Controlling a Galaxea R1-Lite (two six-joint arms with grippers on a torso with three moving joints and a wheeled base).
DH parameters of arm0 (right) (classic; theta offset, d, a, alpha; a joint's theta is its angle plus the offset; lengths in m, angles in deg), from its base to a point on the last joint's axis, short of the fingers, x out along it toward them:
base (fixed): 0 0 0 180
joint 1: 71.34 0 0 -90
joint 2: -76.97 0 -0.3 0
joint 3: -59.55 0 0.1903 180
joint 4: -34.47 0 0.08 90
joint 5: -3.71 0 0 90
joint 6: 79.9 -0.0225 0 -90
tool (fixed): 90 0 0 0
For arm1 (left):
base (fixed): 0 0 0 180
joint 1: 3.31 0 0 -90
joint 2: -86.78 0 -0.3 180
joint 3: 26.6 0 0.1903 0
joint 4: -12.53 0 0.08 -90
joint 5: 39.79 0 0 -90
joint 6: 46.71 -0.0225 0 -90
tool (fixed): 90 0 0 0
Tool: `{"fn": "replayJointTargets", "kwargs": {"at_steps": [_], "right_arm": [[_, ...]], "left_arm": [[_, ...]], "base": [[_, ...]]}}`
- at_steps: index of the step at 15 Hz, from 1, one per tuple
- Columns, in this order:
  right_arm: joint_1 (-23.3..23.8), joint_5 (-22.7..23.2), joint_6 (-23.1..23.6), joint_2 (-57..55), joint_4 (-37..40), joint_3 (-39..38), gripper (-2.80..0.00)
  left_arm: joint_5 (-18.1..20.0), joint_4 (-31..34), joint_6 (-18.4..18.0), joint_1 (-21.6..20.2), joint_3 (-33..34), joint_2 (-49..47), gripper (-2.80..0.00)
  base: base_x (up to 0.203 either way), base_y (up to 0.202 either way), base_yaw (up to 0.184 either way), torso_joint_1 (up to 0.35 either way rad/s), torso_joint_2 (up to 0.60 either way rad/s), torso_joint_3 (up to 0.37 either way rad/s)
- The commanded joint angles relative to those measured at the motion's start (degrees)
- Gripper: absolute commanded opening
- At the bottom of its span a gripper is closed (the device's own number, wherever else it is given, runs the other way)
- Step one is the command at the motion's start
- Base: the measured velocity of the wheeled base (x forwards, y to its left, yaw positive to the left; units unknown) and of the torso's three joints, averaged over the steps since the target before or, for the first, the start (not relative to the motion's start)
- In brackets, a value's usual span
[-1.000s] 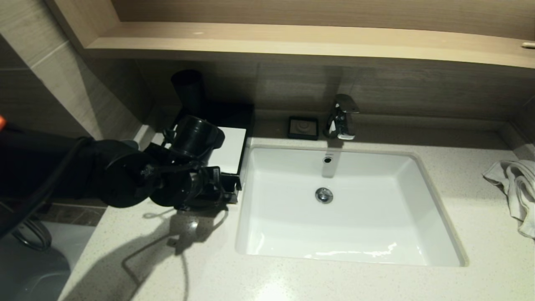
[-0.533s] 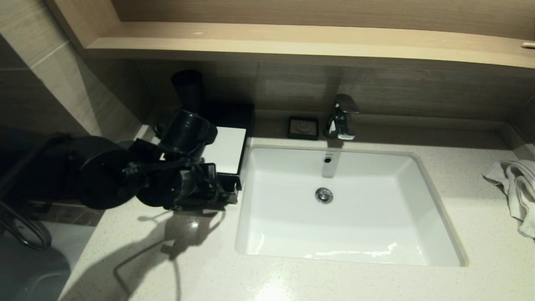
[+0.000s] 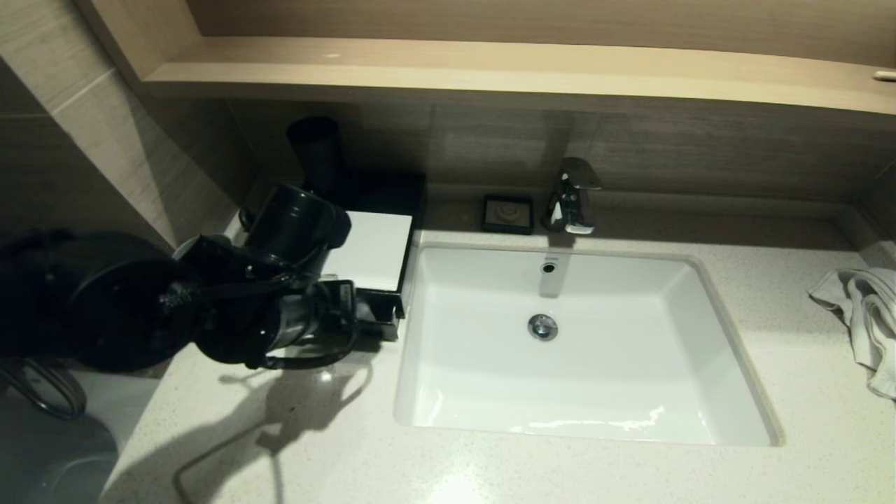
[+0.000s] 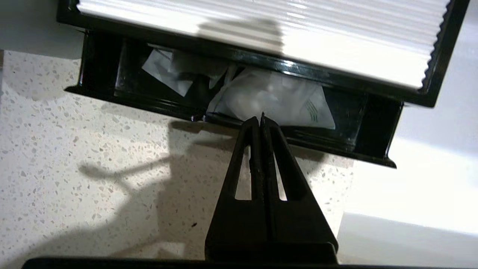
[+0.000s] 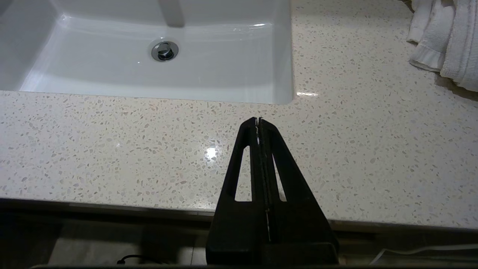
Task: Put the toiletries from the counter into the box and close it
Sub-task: Close the drawer
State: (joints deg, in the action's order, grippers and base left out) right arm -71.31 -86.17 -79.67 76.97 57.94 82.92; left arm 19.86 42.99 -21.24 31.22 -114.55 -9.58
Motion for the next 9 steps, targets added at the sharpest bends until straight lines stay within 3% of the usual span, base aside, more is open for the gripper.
{"fn": "replayJointTargets", "kwargs": {"at_steps": [1, 5, 9], "right_arm": [[-0.02, 0.01, 0.04, 0.00, -0.01, 0.00, -2.80], [-0.02, -0.03, 0.04, 0.00, -0.01, 0.00, -2.80], [-0.02, 0.06, 0.04, 0.00, -0.01, 0.00, -2.80]], "left_arm": [[-0.07, 0.03, 0.36, 1.71, 1.91, 0.76, -2.80], [0.03, 0.03, 0.55, 4.32, 3.67, 0.02, -2.80], [0.03, -0.09, 0.46, 4.28, 3.94, -2.30, -2.80]], "base": [[0.000, 0.000, 0.000, 0.000, 0.00, 0.000], [0.000, 0.000, 0.000, 0.000, 0.00, 0.000], [0.000, 0.000, 0.000, 0.000, 0.00, 0.000]]}}
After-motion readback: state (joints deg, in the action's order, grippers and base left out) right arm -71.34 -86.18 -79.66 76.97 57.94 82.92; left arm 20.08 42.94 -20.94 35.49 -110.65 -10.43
